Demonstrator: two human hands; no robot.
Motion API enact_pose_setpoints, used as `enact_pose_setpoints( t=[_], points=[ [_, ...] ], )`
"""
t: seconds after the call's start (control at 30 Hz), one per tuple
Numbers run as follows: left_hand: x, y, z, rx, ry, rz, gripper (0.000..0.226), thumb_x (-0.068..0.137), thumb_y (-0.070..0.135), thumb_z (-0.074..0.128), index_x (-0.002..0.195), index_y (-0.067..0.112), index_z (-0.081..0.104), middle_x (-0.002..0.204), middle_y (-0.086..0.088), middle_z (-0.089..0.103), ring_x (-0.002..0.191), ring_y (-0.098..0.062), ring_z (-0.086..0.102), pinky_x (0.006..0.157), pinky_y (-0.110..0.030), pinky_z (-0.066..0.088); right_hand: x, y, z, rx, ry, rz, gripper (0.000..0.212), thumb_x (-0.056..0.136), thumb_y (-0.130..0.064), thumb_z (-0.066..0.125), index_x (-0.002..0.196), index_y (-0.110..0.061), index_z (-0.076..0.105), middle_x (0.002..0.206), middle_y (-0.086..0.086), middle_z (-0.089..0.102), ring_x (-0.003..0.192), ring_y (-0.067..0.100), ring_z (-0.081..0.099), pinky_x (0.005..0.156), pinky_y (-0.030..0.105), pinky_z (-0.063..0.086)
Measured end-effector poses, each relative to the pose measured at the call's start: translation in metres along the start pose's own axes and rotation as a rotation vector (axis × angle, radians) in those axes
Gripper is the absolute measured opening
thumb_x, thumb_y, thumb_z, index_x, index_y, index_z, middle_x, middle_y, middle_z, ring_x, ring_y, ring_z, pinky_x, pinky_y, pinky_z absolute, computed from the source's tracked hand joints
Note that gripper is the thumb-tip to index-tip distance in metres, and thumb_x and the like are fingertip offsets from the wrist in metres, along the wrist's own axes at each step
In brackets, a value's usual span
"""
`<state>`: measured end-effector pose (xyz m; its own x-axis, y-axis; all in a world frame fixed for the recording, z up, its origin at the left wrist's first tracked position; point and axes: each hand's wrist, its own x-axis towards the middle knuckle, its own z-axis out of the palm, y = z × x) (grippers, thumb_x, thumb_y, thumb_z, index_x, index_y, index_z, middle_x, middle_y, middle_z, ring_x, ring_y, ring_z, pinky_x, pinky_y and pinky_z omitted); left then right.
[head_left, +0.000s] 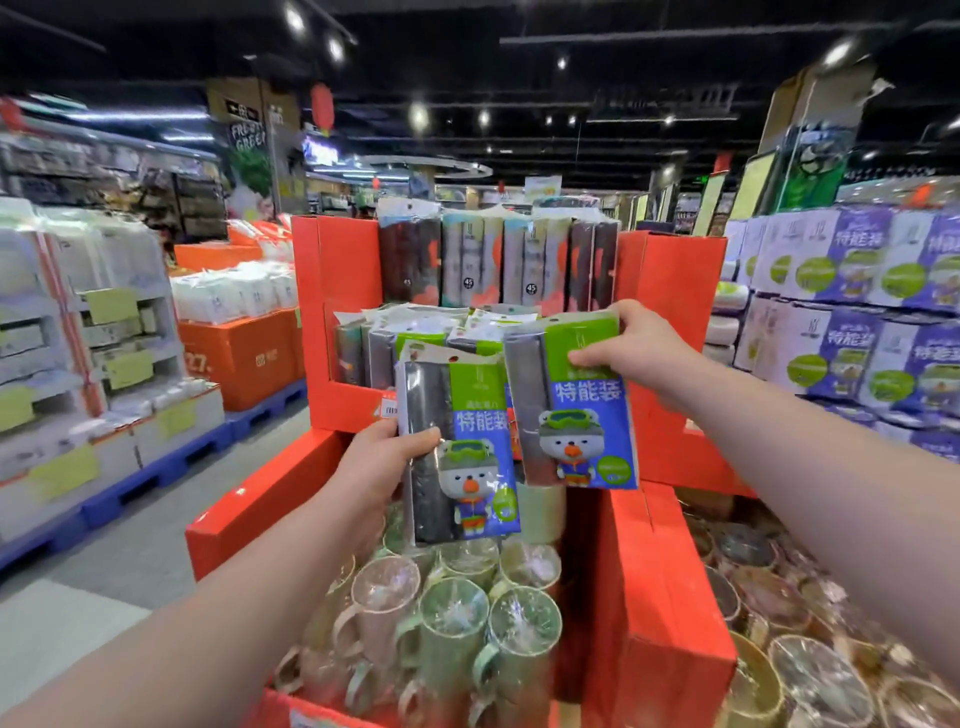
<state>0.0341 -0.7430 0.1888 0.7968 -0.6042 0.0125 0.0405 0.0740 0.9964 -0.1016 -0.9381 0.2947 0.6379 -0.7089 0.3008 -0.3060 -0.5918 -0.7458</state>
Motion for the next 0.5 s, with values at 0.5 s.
enact_pose_setpoints(
  t=[0.5],
  points=[
    [0.106, 0.054, -0.013, -0.051, -0.102, 0.132, 0.012, 0.091, 0.01, 0.058, 0.1, 0.01, 0.065, 0.07, 0.0, 0.071, 0.061, -0.016, 0.064, 0.057, -0.025, 0.047, 0.119, -0.055, -0.016, -0.769, 0.034, 0.013, 0.063, 0.079, -0.028, 0.077, 0.133, -0.005, 0.052, 0.128, 0.015, 0.058, 0.116, 0.031, 0.057, 0.094, 0.036, 0.049]
  ],
)
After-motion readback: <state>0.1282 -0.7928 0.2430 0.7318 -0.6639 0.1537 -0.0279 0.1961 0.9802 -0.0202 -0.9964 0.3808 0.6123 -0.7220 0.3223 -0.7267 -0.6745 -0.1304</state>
